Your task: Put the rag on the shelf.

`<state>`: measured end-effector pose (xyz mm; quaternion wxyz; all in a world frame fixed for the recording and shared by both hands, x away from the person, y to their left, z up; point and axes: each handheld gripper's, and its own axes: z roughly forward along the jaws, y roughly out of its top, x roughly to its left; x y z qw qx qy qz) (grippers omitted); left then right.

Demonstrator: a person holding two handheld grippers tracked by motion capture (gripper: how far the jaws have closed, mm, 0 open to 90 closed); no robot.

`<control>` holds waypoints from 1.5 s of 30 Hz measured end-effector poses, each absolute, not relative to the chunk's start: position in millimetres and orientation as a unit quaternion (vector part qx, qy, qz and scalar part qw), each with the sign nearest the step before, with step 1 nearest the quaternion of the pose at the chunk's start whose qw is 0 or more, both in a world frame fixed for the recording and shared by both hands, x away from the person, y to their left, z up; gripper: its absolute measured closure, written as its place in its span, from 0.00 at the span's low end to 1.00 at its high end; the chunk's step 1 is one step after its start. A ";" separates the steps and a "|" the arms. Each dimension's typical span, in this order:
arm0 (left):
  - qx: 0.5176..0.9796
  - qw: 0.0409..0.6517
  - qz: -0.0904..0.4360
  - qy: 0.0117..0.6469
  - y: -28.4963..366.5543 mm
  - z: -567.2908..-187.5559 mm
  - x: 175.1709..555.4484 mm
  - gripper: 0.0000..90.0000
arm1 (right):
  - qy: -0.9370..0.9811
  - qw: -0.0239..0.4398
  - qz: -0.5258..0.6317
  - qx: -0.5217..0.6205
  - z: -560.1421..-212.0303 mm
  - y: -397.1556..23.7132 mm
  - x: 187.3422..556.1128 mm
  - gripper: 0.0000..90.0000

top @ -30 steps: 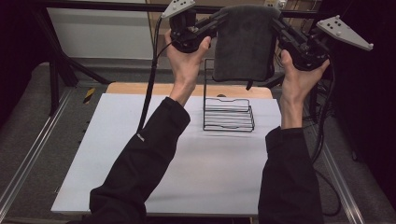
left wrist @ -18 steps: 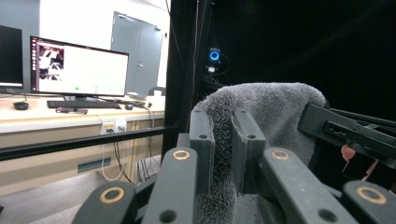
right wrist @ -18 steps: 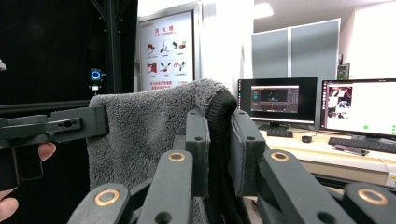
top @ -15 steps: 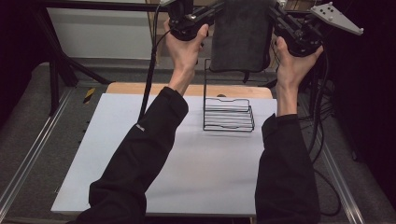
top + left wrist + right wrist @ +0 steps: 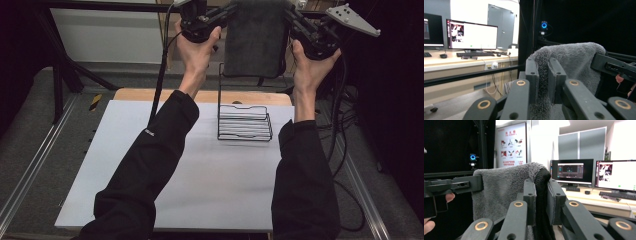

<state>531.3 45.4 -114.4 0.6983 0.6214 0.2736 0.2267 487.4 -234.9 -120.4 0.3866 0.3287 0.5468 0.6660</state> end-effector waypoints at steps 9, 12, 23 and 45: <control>0.636 0.684 0.227 0.277 42.3 -129.8 536.5 0.89 | 0.557 0.380 0.658 0.334 -137.8 -239.7 493.7 0.89; 0.638 0.682 0.226 0.277 42.1 -134.1 537.8 0.89 | 0.561 0.379 0.656 0.333 -142.3 -240.0 495.2 0.89; 0.659 0.666 0.218 0.274 37.8 -157.9 537.5 0.89 | 0.569 0.366 0.648 0.350 -169.1 -247.5 495.5 0.89; 0.687 0.646 0.200 0.264 43.6 -201.6 521.2 0.89 | 0.591 0.343 0.635 0.361 -215.7 -251.3 484.9 0.89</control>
